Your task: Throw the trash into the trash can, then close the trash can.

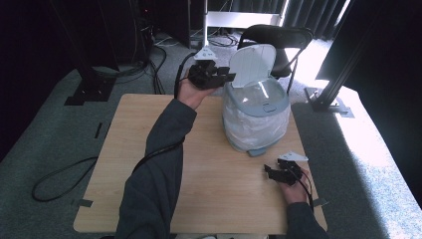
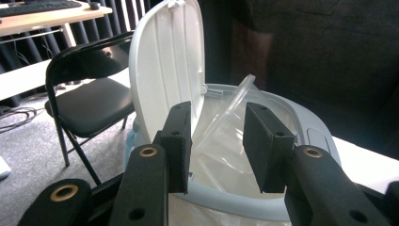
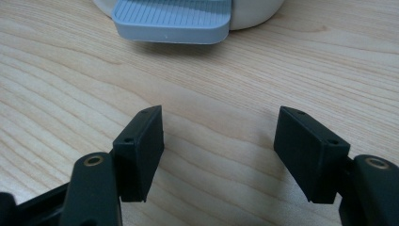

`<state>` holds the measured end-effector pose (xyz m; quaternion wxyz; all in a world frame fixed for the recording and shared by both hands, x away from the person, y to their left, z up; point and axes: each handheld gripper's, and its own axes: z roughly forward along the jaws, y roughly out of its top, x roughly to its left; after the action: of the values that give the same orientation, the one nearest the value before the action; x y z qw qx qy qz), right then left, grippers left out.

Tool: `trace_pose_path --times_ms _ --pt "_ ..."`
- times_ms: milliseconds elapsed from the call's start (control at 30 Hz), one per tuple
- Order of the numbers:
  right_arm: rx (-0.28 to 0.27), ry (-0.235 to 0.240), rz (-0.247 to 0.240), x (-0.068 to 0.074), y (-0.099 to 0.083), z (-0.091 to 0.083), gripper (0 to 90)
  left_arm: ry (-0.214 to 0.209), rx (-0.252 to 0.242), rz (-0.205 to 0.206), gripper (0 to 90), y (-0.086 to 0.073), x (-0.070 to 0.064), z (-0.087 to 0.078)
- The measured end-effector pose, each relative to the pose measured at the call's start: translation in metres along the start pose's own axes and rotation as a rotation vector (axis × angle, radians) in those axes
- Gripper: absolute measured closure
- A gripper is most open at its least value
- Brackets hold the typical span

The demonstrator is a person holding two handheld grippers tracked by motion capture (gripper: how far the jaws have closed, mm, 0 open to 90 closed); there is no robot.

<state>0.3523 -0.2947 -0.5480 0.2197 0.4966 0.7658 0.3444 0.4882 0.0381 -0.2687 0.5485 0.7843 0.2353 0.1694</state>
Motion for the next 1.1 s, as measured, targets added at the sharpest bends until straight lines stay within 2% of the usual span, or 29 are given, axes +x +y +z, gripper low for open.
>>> trace_pose_path --times_ms 600,967,1100 --pt "-0.002 0.0 0.001 0.0 -0.001 0.0 32.6 0.019 0.001 -0.022 61.3 -0.006 0.011 0.003" --pt "-0.002 0.0 0.002 0.0 -0.001 0.0 32.6 0.049 -0.028 -0.074 61.3 -0.007 0.025 0.0" --pt "-0.002 0.001 0.002 0.0 -0.001 0.0 32.6 0.063 -0.026 -0.098 68.5 -0.007 0.031 0.003"
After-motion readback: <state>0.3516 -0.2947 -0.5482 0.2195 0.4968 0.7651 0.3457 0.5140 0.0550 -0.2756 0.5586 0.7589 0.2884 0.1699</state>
